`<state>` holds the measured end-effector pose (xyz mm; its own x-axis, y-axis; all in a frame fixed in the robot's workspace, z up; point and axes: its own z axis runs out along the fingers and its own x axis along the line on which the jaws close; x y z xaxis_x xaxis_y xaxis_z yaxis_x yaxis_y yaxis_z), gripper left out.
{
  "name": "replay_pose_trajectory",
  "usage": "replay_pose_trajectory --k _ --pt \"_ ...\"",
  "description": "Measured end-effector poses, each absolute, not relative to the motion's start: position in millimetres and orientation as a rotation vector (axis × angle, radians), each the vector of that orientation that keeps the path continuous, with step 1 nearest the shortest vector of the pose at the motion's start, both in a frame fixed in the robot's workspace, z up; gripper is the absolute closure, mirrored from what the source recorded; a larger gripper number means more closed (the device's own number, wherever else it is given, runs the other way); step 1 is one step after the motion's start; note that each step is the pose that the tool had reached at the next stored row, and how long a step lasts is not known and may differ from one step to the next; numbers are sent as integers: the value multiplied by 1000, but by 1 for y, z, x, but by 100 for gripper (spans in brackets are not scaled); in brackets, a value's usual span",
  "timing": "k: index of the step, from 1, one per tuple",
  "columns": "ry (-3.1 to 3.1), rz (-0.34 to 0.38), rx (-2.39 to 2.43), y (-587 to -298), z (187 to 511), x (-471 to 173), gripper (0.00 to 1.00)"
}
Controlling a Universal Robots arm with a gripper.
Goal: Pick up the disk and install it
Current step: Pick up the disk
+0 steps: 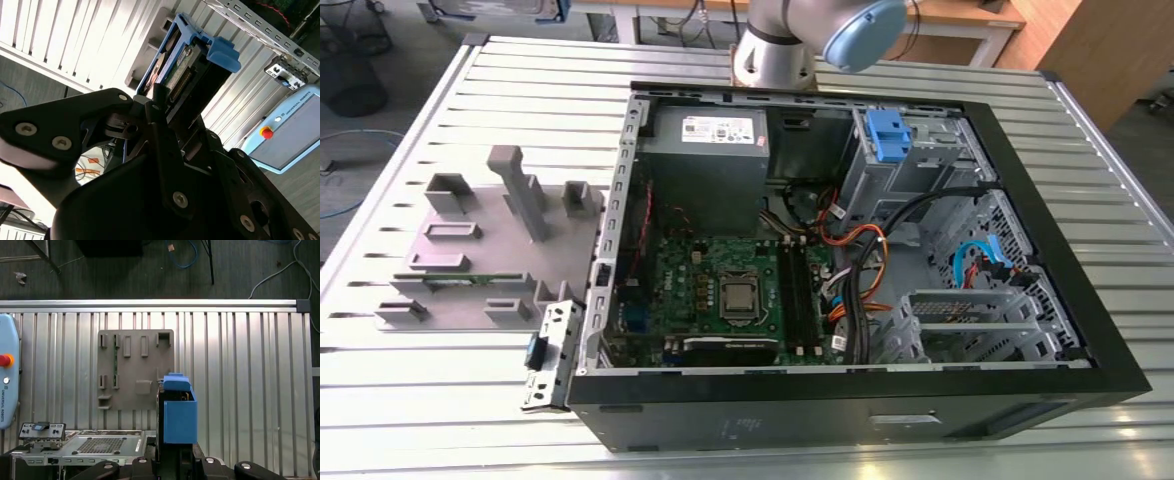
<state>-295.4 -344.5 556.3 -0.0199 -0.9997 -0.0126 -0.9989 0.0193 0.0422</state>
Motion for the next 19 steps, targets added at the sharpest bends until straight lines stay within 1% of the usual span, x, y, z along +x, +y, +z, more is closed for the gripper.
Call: replay_pose_trajectory --k 19 --pt "-2228 -61 2185 -344 555 -233 65"
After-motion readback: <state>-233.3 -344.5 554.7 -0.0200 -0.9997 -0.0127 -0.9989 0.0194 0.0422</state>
